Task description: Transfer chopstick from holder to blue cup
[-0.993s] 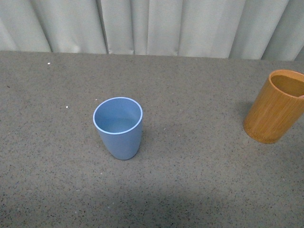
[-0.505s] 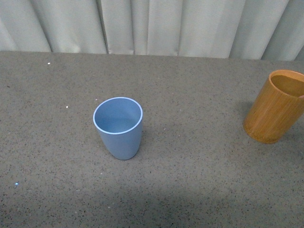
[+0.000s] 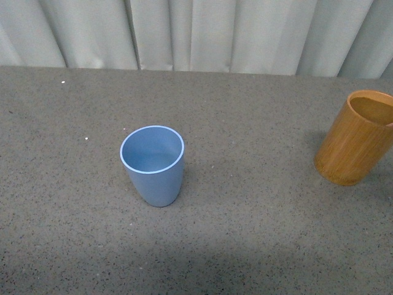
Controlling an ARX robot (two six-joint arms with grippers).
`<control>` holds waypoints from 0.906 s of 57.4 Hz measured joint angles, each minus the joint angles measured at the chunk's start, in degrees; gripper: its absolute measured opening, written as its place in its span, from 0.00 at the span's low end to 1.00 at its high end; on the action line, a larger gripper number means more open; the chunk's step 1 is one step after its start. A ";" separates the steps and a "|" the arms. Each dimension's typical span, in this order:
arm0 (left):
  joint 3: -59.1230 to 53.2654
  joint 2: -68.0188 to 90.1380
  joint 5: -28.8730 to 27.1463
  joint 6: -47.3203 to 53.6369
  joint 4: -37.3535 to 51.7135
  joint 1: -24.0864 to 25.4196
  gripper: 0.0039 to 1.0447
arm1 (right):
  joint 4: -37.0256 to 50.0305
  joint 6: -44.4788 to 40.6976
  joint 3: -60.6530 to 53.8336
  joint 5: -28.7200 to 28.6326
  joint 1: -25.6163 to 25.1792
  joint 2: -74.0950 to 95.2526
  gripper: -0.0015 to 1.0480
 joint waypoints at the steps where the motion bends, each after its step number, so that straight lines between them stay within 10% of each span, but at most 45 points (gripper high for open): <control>1: 0.00 0.00 0.02 0.00 0.00 0.00 0.94 | 0.20 0.00 0.17 -0.07 -0.09 0.39 0.91; 52: 0.00 0.00 0.00 0.00 0.00 0.00 0.94 | 7.39 -0.66 8.33 -3.82 -2.82 14.45 0.91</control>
